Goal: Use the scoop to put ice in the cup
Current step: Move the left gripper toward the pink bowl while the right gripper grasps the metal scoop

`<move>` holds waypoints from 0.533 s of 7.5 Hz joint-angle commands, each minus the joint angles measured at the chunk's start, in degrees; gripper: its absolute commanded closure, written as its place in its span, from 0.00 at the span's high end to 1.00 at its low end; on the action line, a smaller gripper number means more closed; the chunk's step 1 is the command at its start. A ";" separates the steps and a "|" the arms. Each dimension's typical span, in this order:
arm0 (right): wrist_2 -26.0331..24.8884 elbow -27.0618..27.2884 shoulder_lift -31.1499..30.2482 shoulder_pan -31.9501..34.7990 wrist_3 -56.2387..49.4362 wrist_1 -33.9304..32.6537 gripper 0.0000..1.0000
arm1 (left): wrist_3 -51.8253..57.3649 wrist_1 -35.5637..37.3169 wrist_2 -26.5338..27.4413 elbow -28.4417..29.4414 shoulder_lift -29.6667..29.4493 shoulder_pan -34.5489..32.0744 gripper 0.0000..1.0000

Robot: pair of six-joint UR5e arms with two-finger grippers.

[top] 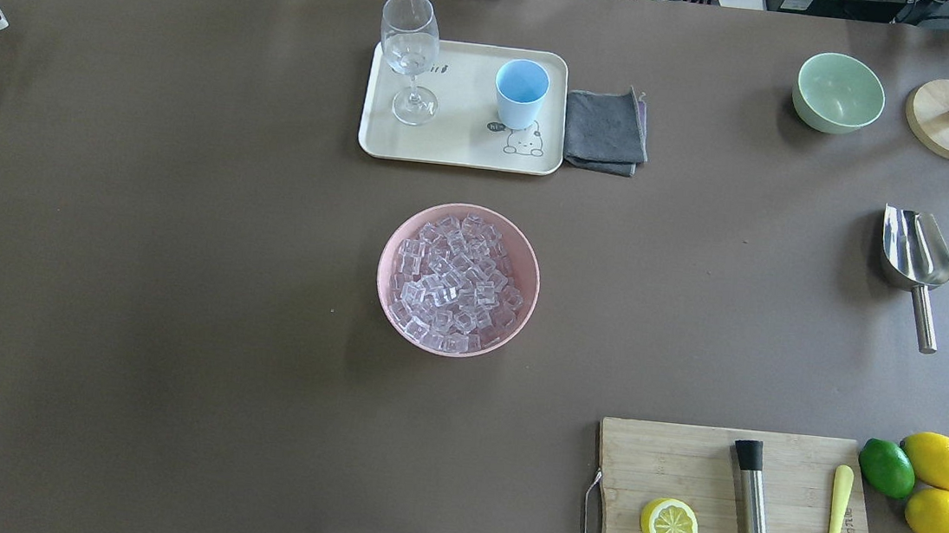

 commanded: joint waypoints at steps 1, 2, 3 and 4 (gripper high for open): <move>-1.64 -0.67 -0.13 -7.13 15.20 11.51 1.00 | 0.43 -1.87 0.37 -1.16 -1.64 9.63 0.99; -3.22 -0.67 -0.65 -10.30 21.16 16.24 1.00 | 0.78 -5.18 0.37 -0.91 -1.73 14.96 0.99; -5.85 -0.67 -0.91 -15.29 30.71 22.29 1.00 | 0.61 -5.91 4.45 -1.17 -2.52 19.89 0.99; -9.79 -0.85 -1.53 -19.86 33.15 25.49 1.00 | 0.52 -5.57 8.76 -1.08 -4.44 24.46 1.00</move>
